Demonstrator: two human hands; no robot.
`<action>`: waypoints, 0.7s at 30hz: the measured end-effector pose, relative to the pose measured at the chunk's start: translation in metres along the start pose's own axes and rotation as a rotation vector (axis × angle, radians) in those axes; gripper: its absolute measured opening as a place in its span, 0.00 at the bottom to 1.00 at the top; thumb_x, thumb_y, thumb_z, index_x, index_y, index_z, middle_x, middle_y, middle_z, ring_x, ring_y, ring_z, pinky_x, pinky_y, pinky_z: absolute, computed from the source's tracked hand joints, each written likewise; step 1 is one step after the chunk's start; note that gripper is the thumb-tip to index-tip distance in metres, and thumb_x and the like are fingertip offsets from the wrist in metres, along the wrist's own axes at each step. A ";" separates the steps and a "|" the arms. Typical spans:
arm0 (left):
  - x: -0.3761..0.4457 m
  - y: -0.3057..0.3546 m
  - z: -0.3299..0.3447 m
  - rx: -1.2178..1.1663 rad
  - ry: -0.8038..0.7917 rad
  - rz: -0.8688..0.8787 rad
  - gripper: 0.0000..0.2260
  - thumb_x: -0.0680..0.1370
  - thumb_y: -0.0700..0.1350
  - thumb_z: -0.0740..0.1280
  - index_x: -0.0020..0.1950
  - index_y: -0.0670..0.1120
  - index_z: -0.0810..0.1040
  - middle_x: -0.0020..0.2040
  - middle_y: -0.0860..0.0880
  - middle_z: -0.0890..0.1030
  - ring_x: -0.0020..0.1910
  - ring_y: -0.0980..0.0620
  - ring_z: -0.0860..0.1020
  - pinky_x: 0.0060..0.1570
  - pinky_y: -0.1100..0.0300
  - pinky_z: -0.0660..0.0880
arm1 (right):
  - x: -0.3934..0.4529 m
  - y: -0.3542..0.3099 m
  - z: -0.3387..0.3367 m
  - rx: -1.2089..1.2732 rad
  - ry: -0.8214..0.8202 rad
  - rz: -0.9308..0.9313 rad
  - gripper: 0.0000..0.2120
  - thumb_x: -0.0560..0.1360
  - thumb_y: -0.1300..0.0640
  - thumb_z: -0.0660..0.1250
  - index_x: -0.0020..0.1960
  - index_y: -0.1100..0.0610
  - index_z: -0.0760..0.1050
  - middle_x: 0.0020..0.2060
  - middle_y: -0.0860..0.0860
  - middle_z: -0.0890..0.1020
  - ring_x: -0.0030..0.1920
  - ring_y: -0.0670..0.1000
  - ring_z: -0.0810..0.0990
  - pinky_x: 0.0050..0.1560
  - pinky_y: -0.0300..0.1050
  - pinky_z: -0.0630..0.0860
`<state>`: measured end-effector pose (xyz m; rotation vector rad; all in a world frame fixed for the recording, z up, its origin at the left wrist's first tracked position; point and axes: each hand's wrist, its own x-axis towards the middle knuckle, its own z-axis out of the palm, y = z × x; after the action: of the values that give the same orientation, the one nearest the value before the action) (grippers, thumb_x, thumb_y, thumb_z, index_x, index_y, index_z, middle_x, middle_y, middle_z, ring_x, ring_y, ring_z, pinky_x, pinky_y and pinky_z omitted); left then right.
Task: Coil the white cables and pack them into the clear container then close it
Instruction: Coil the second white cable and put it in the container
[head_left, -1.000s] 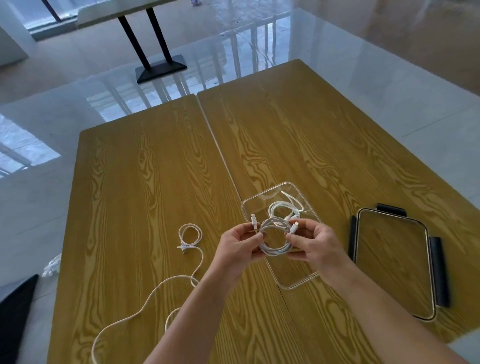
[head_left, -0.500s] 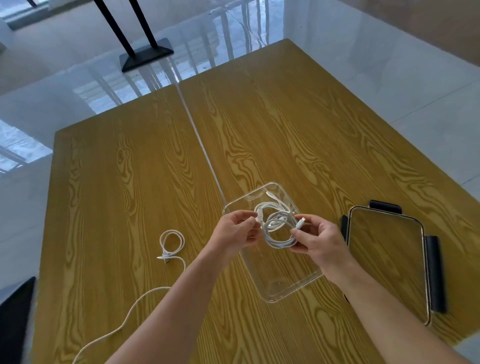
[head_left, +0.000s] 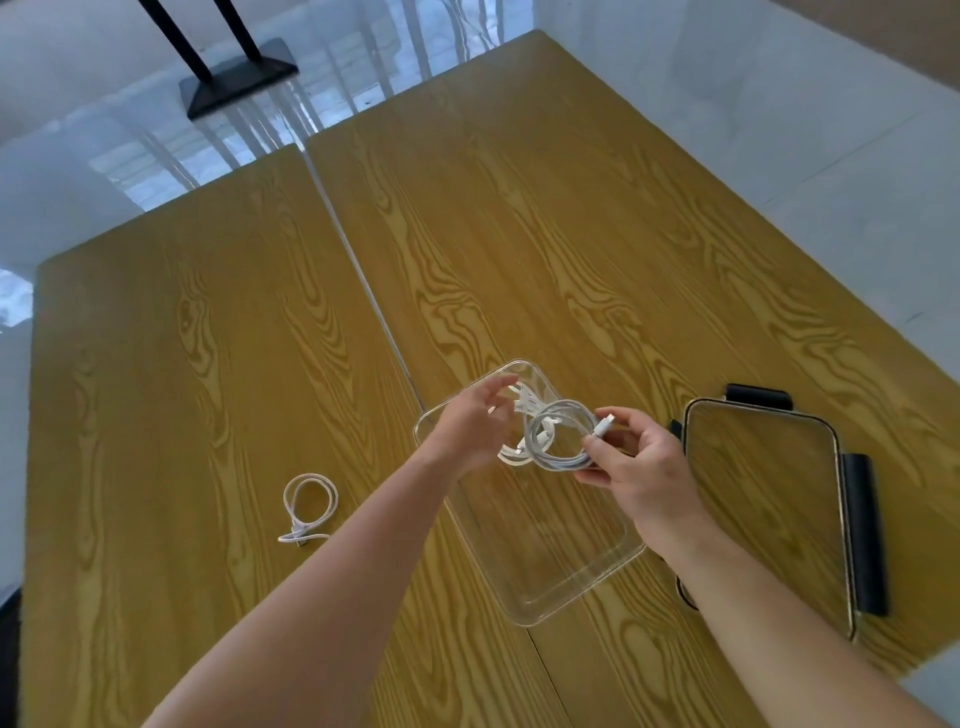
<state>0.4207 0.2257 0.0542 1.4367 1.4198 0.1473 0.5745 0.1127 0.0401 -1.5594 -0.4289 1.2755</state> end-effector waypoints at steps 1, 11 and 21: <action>0.003 0.000 0.000 0.030 -0.002 0.005 0.15 0.82 0.47 0.59 0.68 0.55 0.75 0.55 0.48 0.83 0.40 0.48 0.79 0.40 0.51 0.77 | 0.002 0.000 0.001 0.004 0.012 -0.001 0.11 0.77 0.67 0.69 0.57 0.57 0.76 0.48 0.57 0.84 0.43 0.53 0.87 0.40 0.46 0.84; 0.011 -0.022 0.002 -0.297 0.035 -0.138 0.15 0.84 0.50 0.59 0.53 0.45 0.83 0.47 0.46 0.86 0.44 0.49 0.84 0.48 0.50 0.83 | 0.004 0.008 0.032 -0.008 -0.002 -0.029 0.10 0.78 0.67 0.67 0.57 0.56 0.75 0.49 0.56 0.83 0.43 0.50 0.87 0.40 0.42 0.83; 0.011 -0.025 0.007 -0.487 0.116 -0.316 0.29 0.81 0.65 0.53 0.51 0.44 0.83 0.51 0.42 0.86 0.52 0.45 0.84 0.50 0.51 0.81 | -0.004 0.037 0.057 0.001 0.095 -0.032 0.13 0.79 0.66 0.66 0.59 0.51 0.75 0.48 0.52 0.83 0.46 0.50 0.86 0.44 0.45 0.84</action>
<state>0.4122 0.2235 0.0271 0.8075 1.5547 0.3525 0.5115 0.1212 0.0156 -1.5988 -0.3909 1.1712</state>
